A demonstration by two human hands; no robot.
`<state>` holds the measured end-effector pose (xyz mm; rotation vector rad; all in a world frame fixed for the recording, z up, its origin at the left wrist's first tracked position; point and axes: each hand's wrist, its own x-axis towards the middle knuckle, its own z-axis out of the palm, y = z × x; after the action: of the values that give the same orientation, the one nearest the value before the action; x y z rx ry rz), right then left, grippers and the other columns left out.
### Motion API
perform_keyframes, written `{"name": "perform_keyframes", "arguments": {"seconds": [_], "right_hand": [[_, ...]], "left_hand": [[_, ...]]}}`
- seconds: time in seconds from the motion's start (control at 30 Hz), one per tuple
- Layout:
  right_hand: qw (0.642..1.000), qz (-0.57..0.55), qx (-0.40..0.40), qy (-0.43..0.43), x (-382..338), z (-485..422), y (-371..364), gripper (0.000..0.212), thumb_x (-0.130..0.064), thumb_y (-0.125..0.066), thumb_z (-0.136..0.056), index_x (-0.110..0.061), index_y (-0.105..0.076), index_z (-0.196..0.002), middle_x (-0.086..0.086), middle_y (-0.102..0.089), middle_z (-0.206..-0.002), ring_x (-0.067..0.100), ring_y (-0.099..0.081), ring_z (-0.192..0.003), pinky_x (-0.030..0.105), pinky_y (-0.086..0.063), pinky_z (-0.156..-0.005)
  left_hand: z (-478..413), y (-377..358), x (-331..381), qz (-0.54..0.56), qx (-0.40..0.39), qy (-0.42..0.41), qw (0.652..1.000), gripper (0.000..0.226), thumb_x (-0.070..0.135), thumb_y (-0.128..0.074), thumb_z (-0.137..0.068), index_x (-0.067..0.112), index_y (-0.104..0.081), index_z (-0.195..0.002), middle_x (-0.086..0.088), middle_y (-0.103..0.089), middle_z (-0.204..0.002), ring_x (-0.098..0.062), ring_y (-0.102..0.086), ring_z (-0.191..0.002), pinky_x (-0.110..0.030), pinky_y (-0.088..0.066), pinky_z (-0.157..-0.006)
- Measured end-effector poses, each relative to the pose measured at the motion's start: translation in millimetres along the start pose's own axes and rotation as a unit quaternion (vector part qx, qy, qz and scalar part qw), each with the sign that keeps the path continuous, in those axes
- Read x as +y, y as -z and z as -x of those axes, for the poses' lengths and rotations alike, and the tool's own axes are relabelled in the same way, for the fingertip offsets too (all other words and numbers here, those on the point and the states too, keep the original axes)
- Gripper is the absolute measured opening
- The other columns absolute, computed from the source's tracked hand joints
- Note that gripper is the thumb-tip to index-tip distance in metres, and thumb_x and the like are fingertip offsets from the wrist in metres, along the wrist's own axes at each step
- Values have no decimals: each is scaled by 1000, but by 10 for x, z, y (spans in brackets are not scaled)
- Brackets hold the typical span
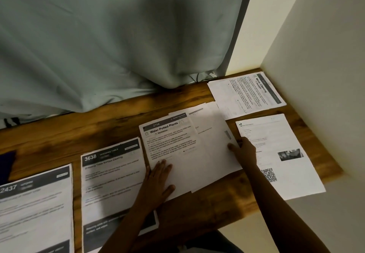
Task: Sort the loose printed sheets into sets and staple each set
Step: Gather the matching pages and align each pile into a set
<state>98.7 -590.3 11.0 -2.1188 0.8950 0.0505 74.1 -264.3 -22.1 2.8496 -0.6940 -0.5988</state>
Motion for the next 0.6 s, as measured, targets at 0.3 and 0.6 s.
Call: {"name": "perform_keyframes", "arguments": {"seconds": [0.3,0.6], "right_hand": [[998,8,35,44,19,58,-57,33,-17,-68,-82,-8,-58,-112,12,-66,-103,32,-61,-94,38,-49,-80],[985,43,142,85,-35,81,-2,19,-22,-58,-91,-8,-67,-101,14,-70,-88,31,-64,-80,30,-45,-69]], "left_hand": [[-97,-5,87,-30,-48,38,998,76,69,-13,-90,20,-32,-145,-10,-46,-143,-30,-46,-128,-38,4,-113],[-121,-40,134,30,-27,10,999,83,74,-17,-86,24,-4,-151,-13,-24,-153,-32,-19,-141,-35,11,-115]]}}
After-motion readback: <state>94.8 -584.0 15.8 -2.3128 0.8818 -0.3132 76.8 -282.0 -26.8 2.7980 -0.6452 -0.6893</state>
